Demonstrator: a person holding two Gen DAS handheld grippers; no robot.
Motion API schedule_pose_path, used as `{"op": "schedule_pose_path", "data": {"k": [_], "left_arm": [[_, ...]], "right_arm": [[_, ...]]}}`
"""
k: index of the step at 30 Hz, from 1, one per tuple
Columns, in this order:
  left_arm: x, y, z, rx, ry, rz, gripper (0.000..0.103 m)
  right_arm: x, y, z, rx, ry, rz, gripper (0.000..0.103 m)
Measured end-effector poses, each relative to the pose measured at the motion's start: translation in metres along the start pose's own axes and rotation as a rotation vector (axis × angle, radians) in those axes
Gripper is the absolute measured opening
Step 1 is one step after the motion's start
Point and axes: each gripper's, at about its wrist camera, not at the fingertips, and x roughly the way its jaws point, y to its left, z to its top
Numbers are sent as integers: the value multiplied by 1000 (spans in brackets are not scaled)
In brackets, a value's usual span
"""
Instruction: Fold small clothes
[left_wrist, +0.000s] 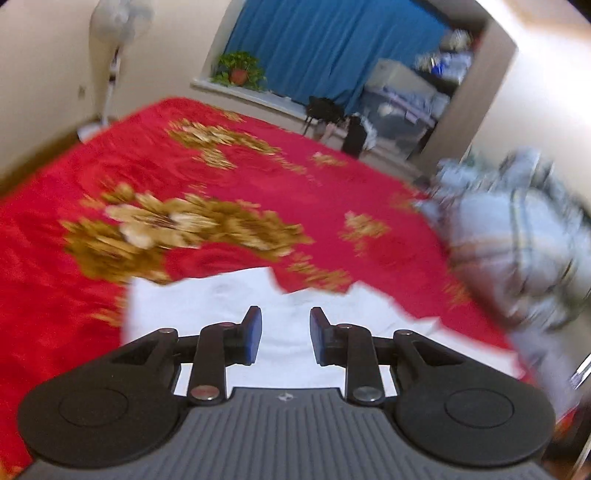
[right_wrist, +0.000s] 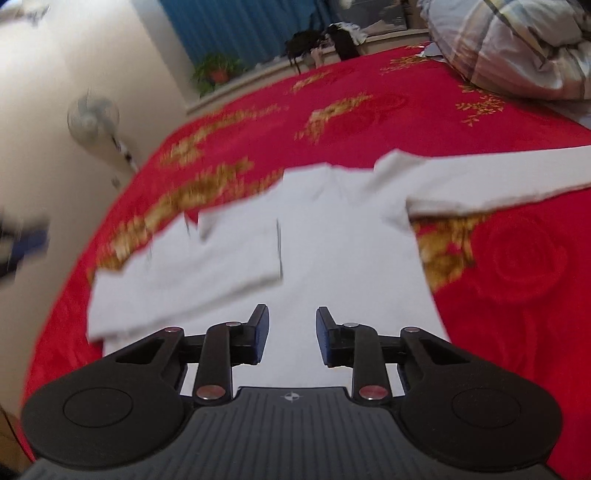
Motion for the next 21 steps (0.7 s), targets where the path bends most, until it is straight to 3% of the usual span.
{"op": "schedule_pose_path", "data": {"k": [4,7,9,12,17,18,21], "left_arm": [[0,7,-42,125,-55,115,38],[23,19,-60,112,18,224,37],[31,31,-62,56,-2,198,38],[45,43,-65,62,9,259,38],[57,62,-66,13,32,292,38],[57,62,-65,12,30,299,38],[54,64,-61,9,12,301,38]], "right_arm": [[48,-11,28,30,74,43,33],[86,-11,26,51,142,53,33],[105,-4,26,53,163,60,33],[130,5,29,35,155,49,41],[167,5,30,60,197,24,42],[172,6,28,62,207,25,40],[178,19,30,-8,186,30,0]]}}
